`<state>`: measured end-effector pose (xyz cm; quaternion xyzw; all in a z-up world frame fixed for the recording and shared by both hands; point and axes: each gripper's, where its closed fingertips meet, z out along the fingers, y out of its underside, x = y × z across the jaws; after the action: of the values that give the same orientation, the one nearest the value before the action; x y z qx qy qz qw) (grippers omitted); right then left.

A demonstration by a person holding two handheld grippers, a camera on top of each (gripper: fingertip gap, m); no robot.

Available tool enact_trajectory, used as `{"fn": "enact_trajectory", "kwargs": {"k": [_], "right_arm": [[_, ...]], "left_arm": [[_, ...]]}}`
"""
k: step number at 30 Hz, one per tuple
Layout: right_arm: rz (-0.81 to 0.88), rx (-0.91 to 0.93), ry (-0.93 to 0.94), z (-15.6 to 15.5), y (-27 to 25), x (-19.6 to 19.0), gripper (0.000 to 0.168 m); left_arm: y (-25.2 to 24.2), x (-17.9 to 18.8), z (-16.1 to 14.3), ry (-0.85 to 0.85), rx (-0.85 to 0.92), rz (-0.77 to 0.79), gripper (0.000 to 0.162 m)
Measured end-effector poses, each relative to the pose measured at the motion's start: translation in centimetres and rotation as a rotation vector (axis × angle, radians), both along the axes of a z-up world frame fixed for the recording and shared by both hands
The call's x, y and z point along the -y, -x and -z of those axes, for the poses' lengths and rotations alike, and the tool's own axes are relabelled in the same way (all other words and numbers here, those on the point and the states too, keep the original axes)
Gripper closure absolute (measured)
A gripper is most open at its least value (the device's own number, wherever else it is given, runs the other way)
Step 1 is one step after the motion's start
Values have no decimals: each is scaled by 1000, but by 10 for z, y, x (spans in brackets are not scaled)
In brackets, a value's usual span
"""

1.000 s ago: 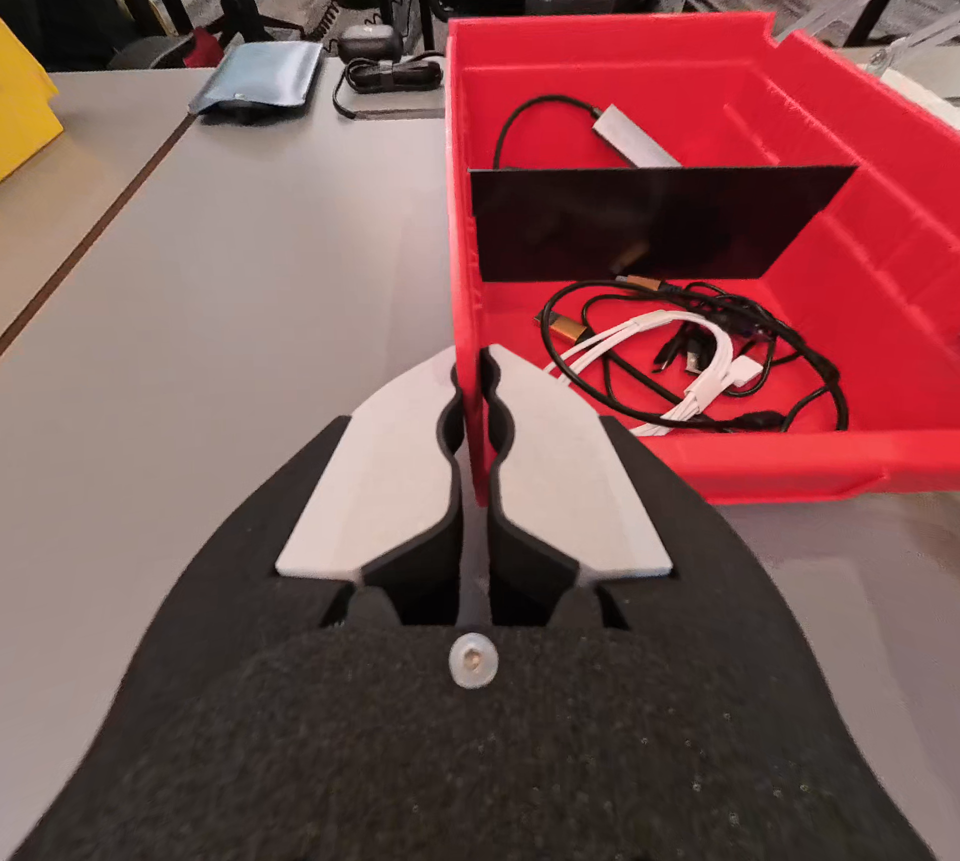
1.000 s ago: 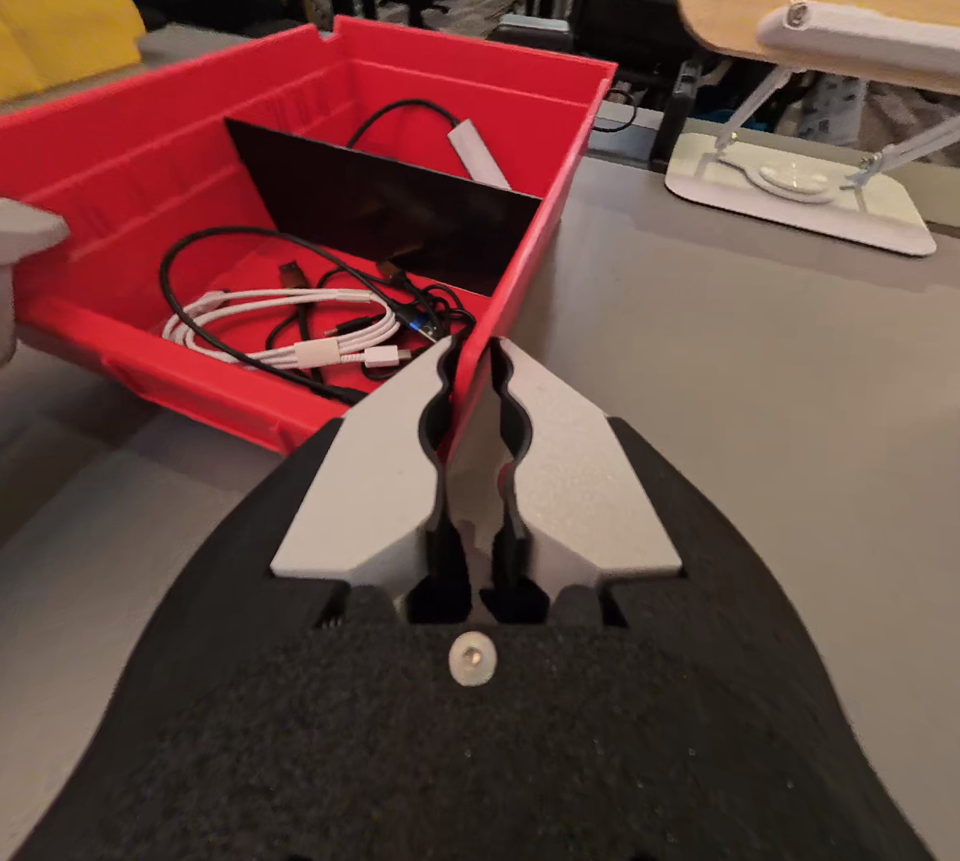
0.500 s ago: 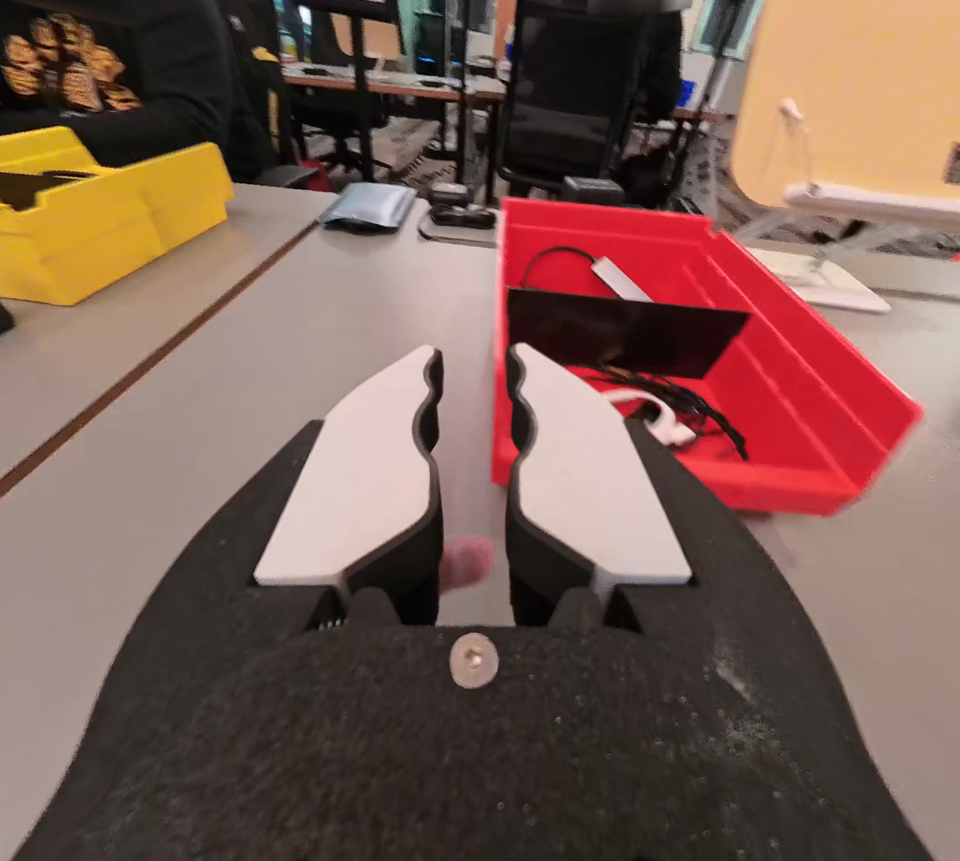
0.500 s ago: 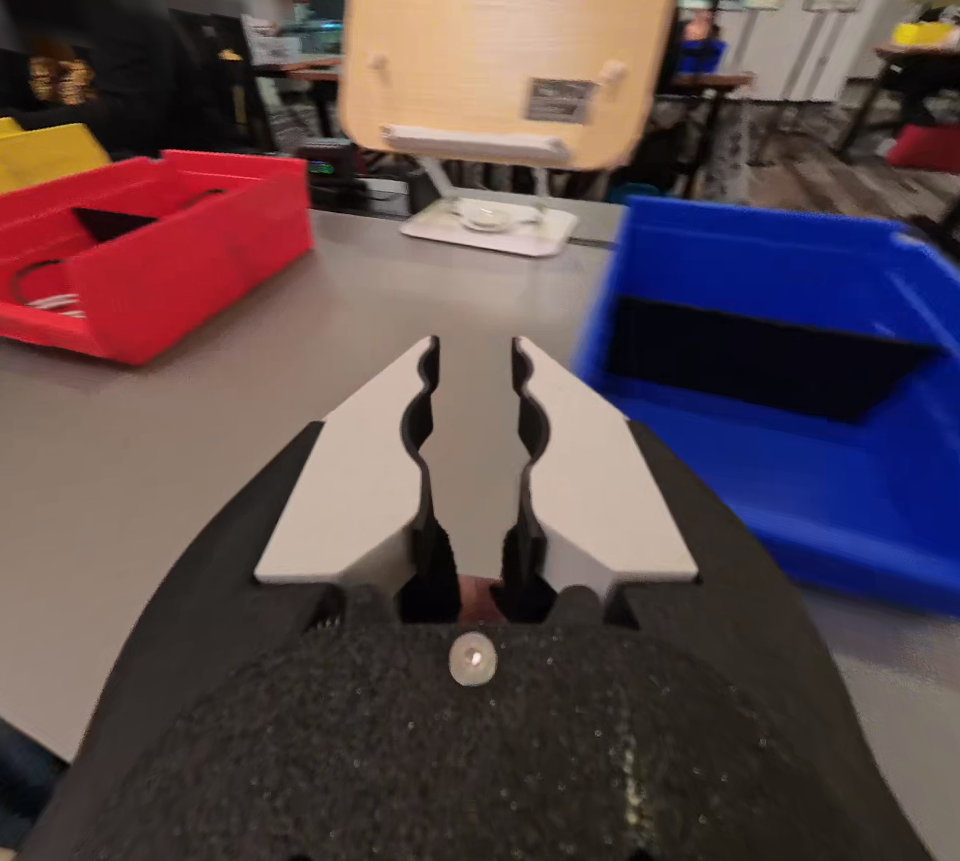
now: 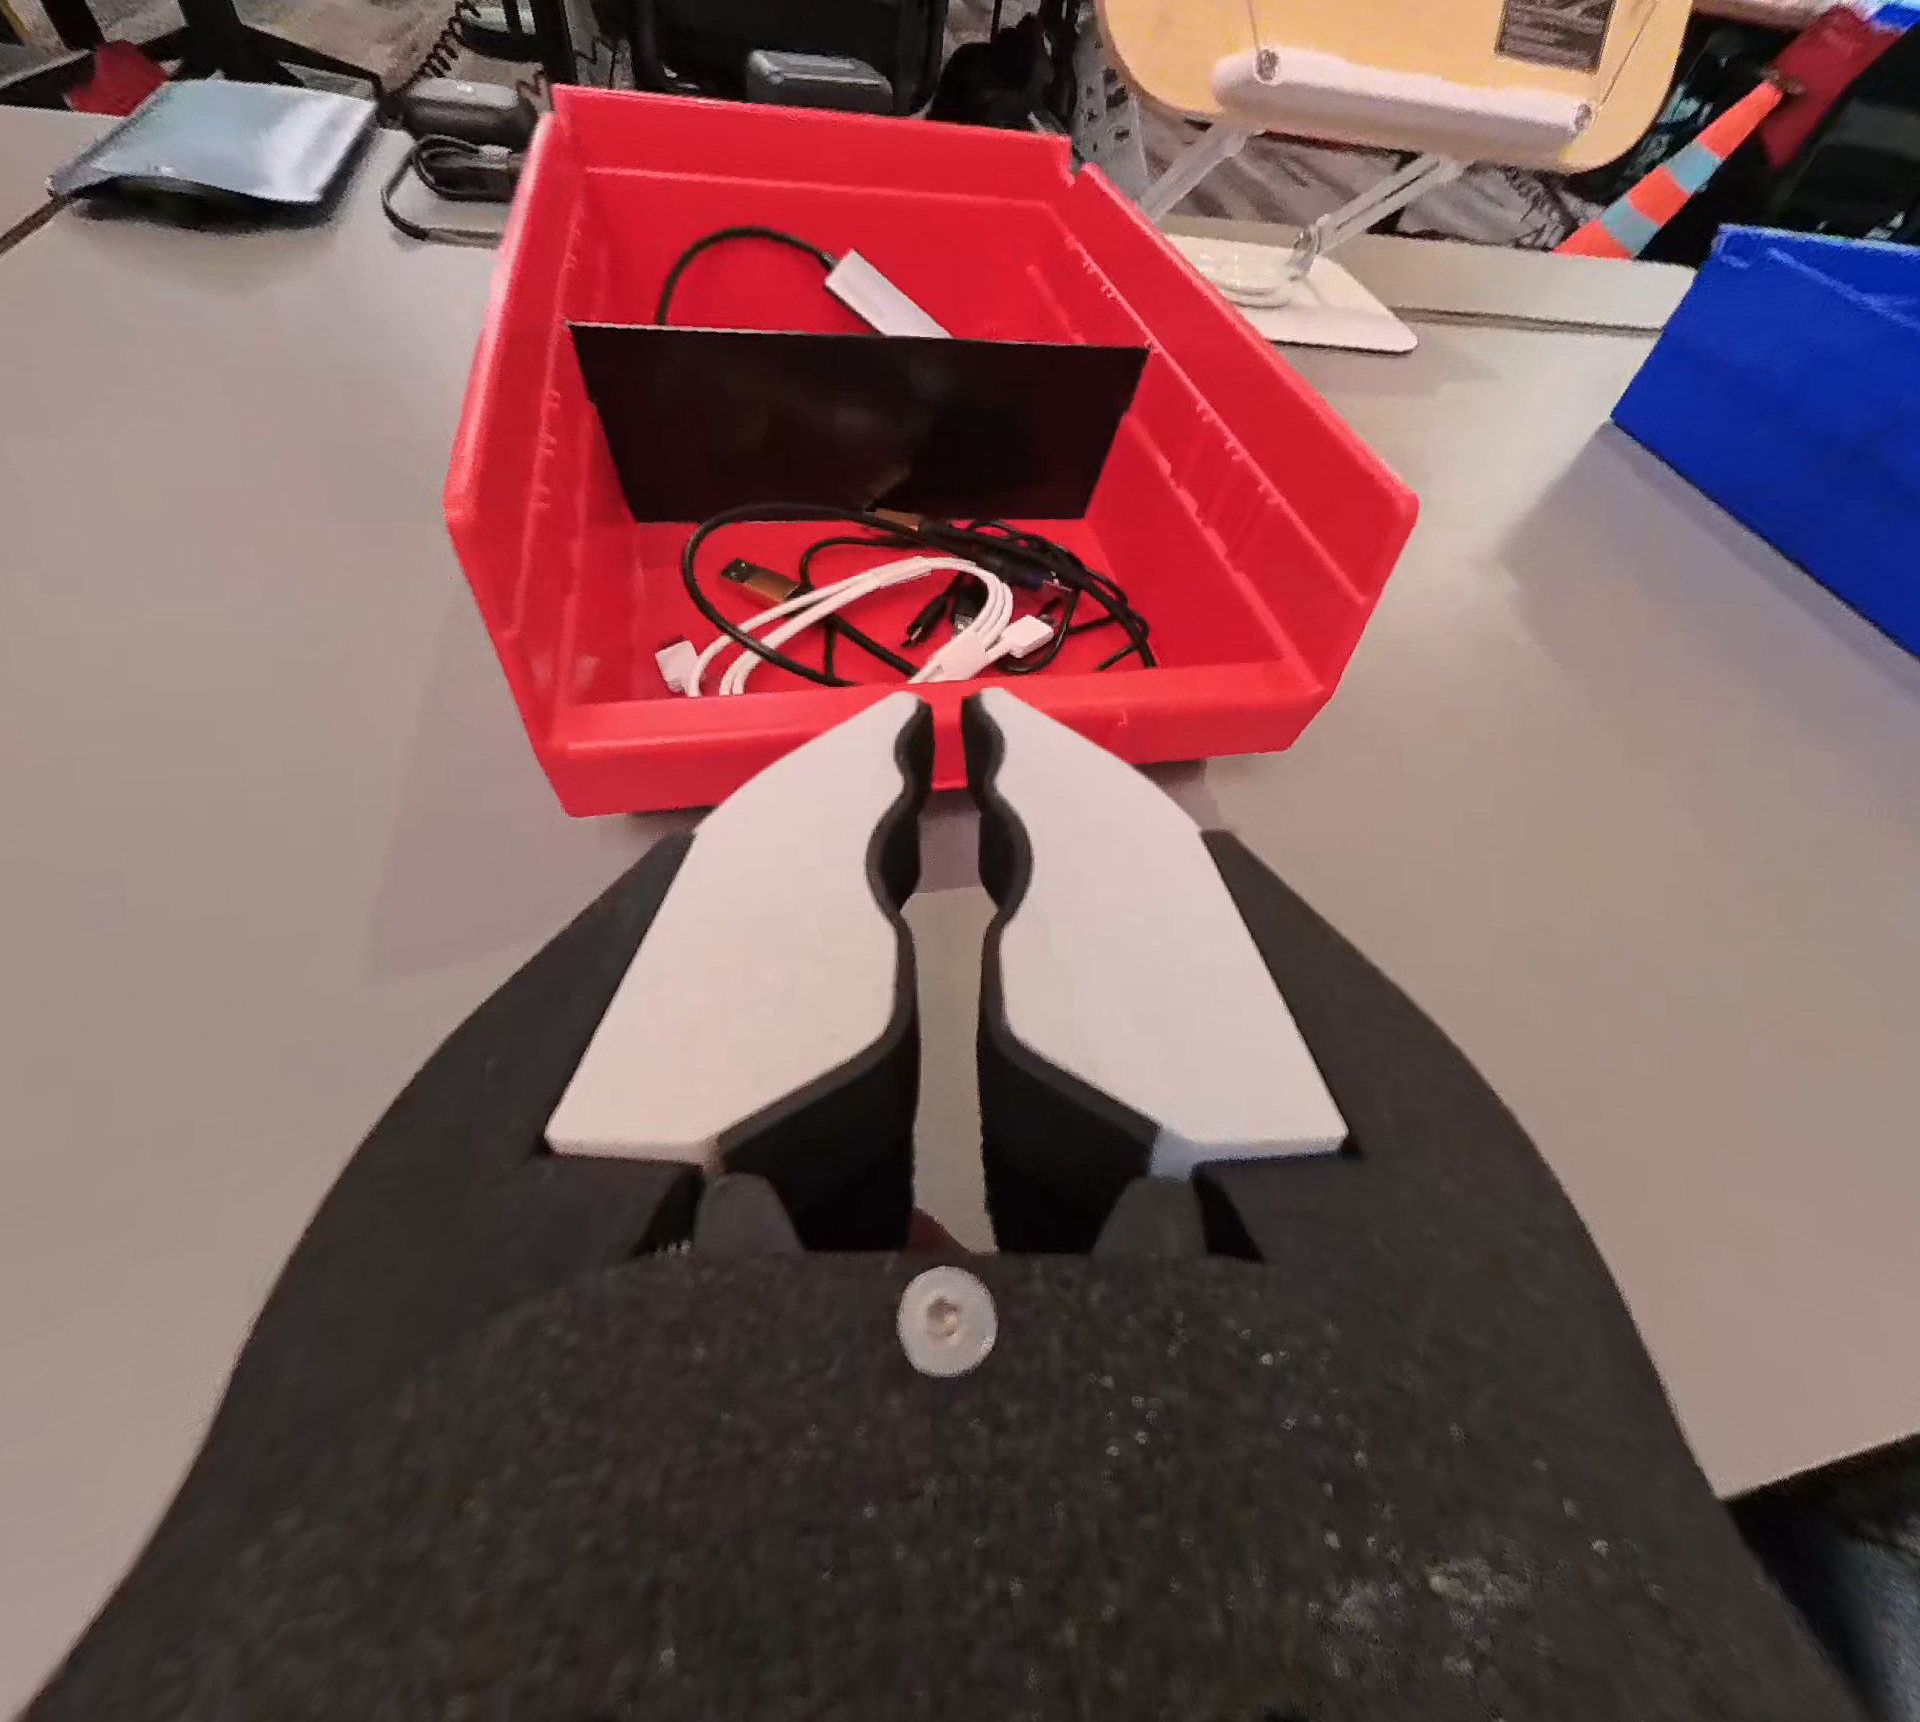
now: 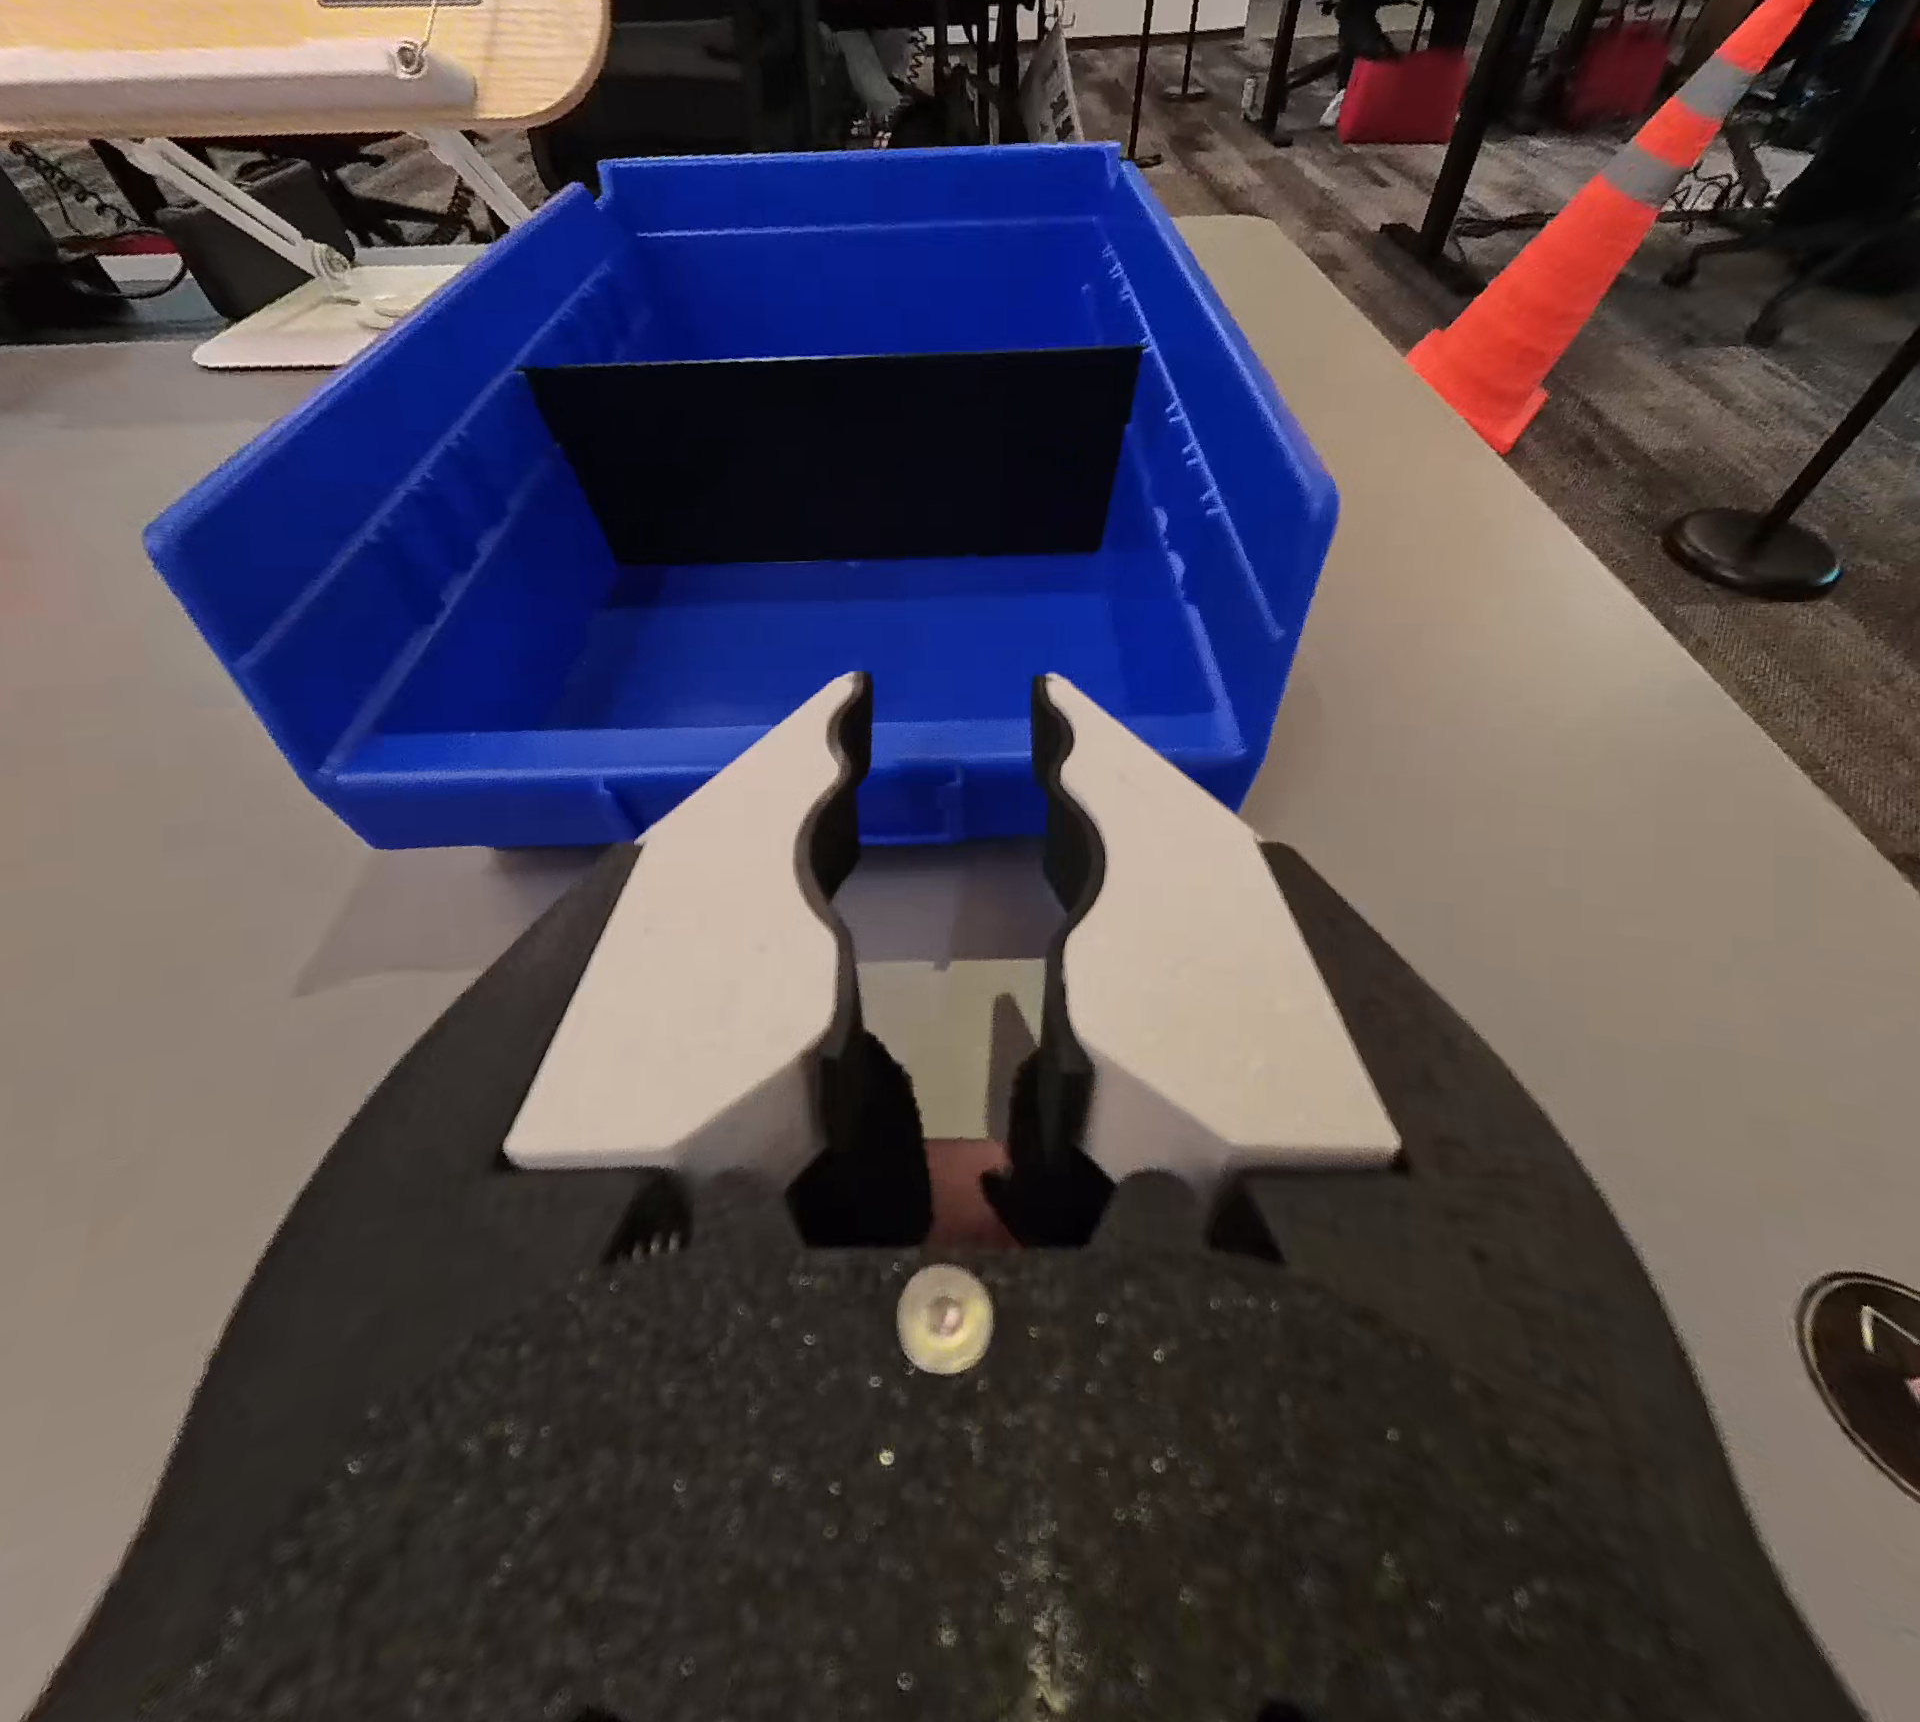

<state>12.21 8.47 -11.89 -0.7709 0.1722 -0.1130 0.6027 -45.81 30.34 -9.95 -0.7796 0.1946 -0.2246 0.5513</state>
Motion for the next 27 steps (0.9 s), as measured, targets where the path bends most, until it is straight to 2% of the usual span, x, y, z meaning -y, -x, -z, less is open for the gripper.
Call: {"fn": "enact_trajectory", "kwargs": {"k": [8, 12, 16, 27], "right_arm": [[-19, 84, 21, -2, 8, -4, 140], [-10, 75, 9, -4, 5, -3, 140], [-6, 73, 14, -2, 4, -2, 140], [-12, 86, 26, -1, 5, -3, 140]], "left_arm": [[11, -12, 9, 56, 21, -29, 157], [11, -11, 24, 102, -62, -45, 157], [16, -12, 11, 25, -62, -74, 160], [18, -14, 26, 103, -91, -90, 160]]}}
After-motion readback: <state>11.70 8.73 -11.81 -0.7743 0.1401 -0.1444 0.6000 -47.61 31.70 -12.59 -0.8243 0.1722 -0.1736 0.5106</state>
